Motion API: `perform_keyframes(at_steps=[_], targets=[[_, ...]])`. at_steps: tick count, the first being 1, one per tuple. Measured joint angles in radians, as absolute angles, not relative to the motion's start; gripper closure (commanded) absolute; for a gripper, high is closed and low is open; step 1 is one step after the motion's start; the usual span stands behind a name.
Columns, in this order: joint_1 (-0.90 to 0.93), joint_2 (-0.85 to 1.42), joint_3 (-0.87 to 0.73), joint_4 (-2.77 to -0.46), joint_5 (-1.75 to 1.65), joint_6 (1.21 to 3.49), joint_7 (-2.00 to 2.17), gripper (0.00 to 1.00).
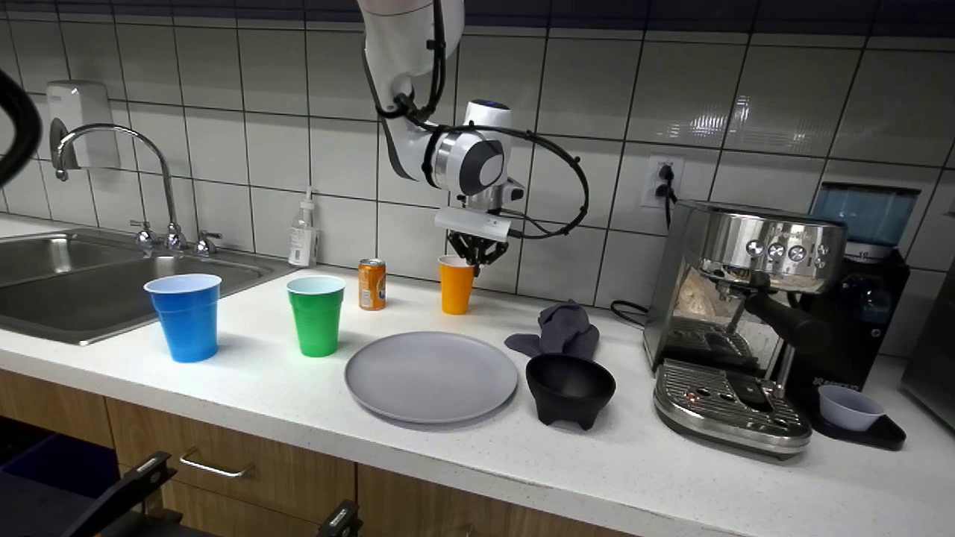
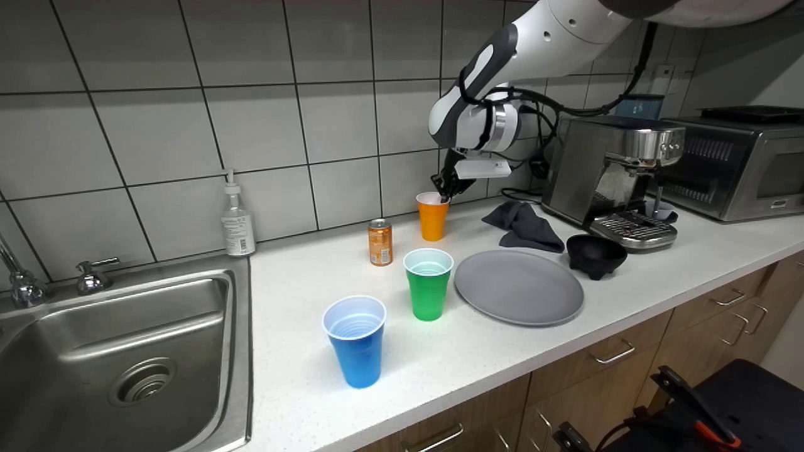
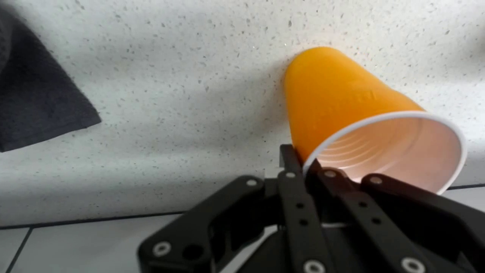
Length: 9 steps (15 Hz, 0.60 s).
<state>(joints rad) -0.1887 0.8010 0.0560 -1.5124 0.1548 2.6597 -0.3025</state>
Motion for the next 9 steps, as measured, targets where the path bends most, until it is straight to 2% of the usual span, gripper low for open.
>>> perform_keyframes(at_steps=[9], targets=[[-0.187, 0.801, 0.056, -1.505, 0.155, 2.659, -0.3, 0.99]])
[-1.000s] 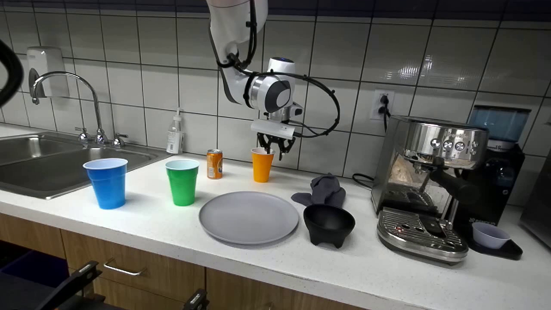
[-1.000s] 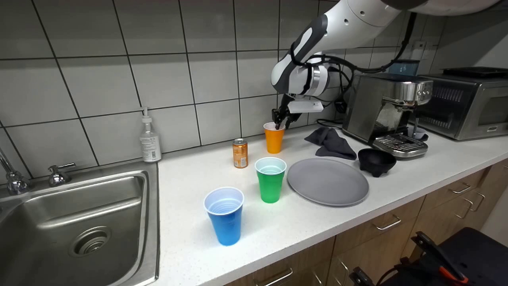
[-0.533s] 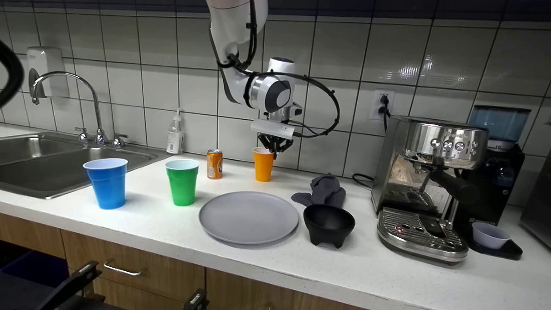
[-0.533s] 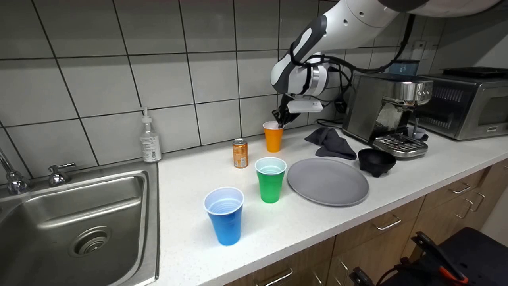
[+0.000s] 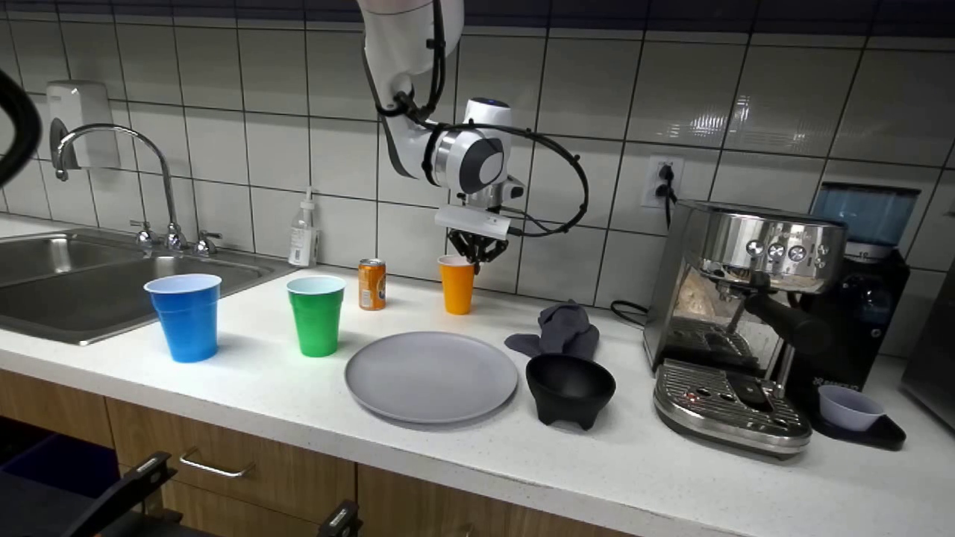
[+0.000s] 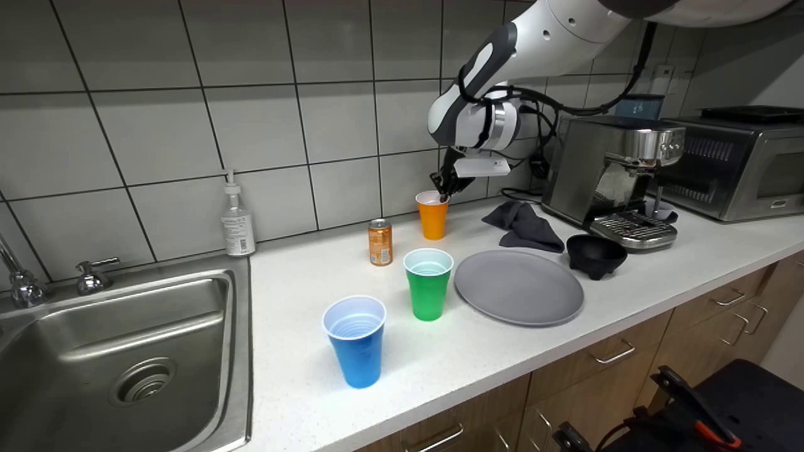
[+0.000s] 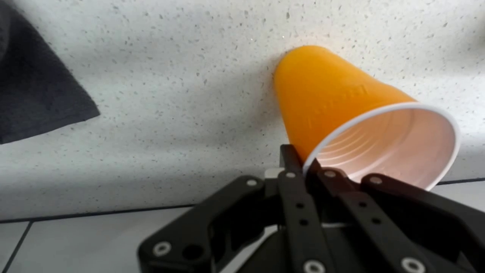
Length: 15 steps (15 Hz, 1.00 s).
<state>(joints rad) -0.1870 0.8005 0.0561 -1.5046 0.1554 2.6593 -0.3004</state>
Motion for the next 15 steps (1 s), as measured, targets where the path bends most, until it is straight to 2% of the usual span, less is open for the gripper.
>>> perform_keyframes(at_steps=[15], targets=[[-0.227, 0.679, 0.074, -1.654, 0.167, 2.668, -0.301, 0.99]])
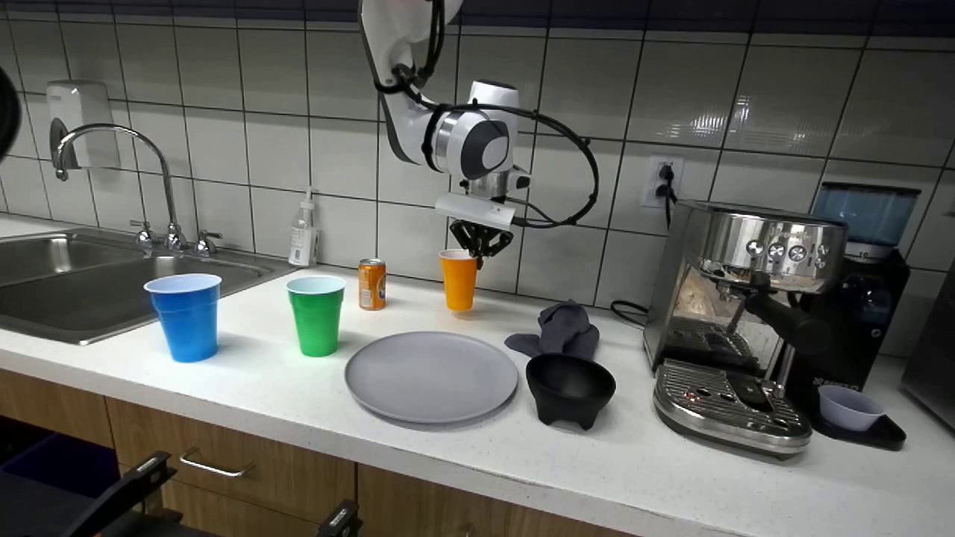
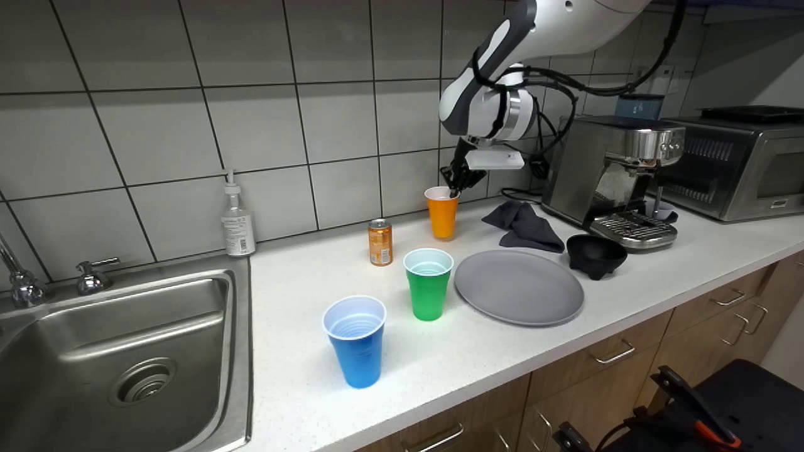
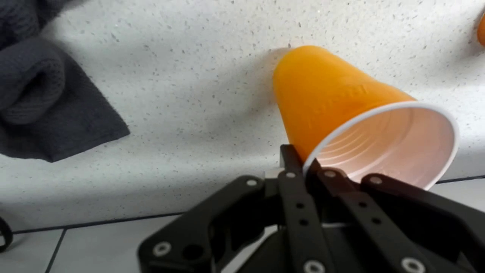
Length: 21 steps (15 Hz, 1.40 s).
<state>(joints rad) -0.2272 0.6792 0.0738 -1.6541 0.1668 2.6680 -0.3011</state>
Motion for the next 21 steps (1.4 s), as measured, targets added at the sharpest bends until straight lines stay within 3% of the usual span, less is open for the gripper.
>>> perform_keyframes(at_steps=[21], targets=[[-0.383, 0.346, 0.122, -2.105, 0.319, 2.666, -0.626, 0.99]])
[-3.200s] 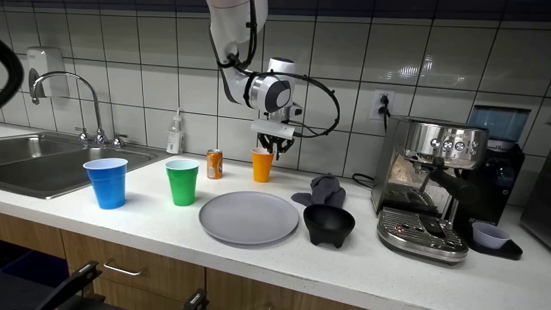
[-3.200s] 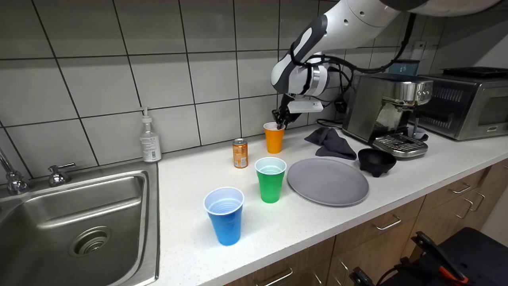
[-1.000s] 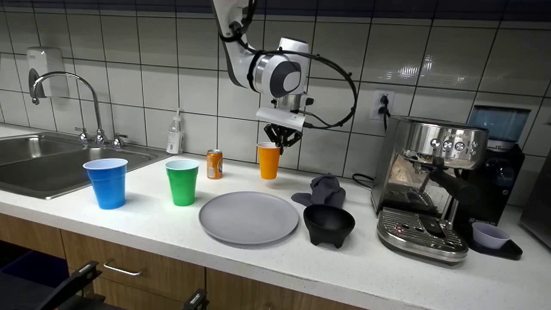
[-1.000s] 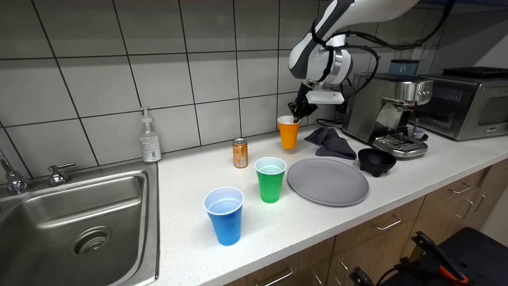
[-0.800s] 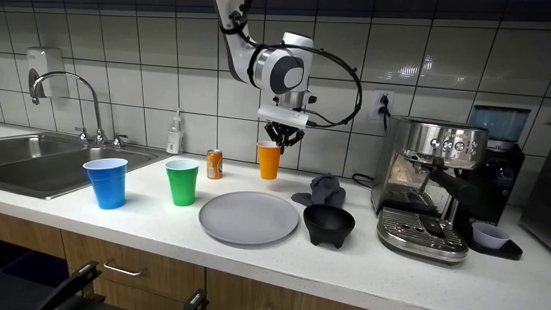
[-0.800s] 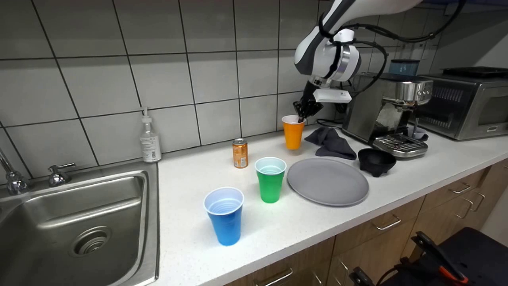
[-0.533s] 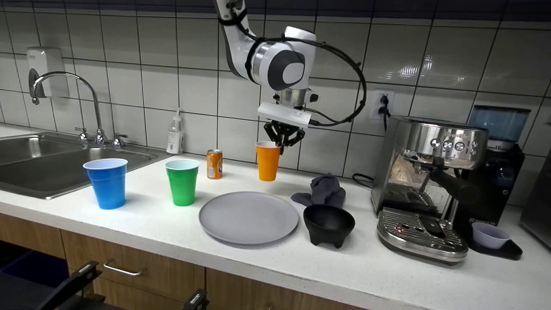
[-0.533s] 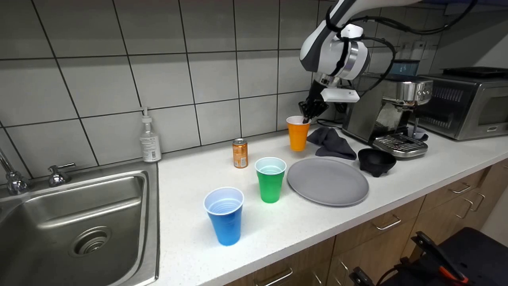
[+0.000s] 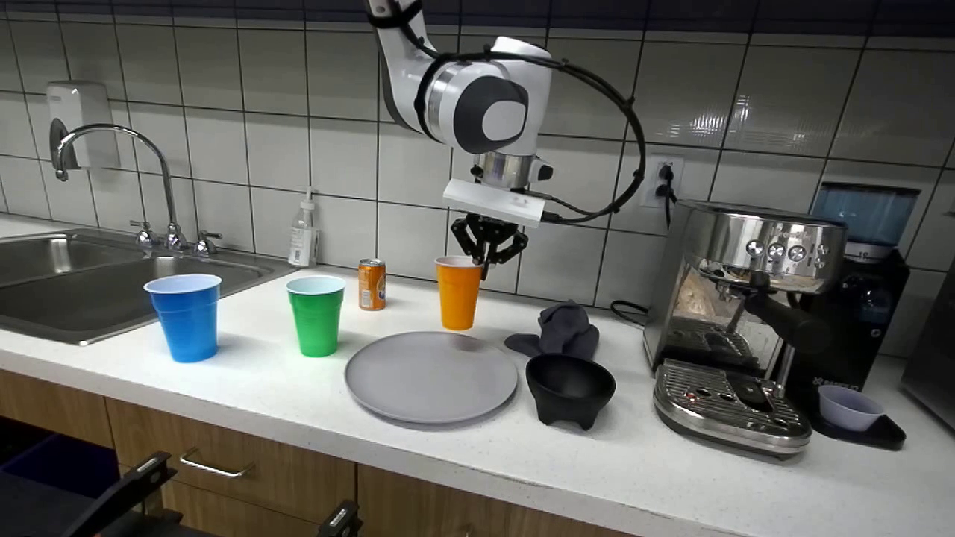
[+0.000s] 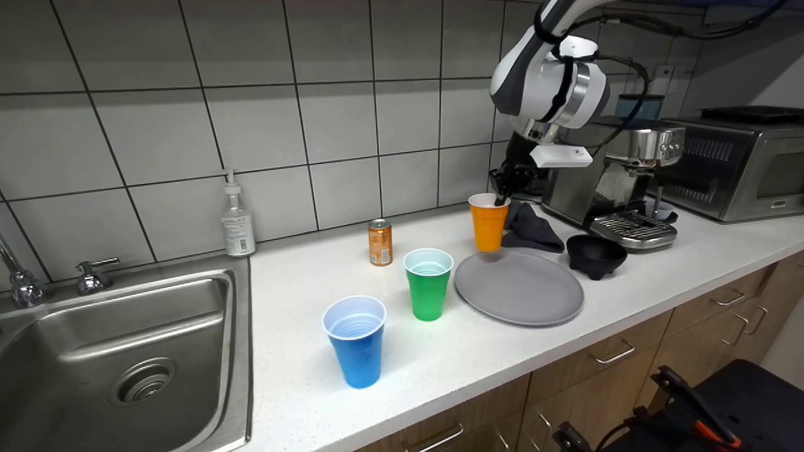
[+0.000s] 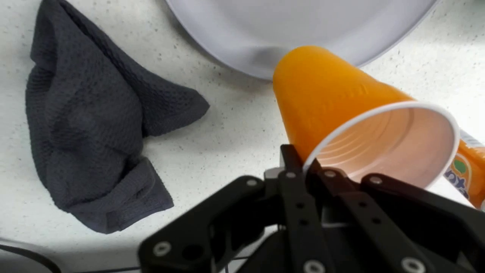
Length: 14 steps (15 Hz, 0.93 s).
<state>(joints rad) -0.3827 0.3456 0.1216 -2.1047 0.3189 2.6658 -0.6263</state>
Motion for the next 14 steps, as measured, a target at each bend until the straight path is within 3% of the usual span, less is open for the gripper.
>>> perform_keyframes(at_steps=[14], targets=[[-0.381, 0.278, 0.055, -2.247, 0.329, 2.666, -0.717, 0.99]])
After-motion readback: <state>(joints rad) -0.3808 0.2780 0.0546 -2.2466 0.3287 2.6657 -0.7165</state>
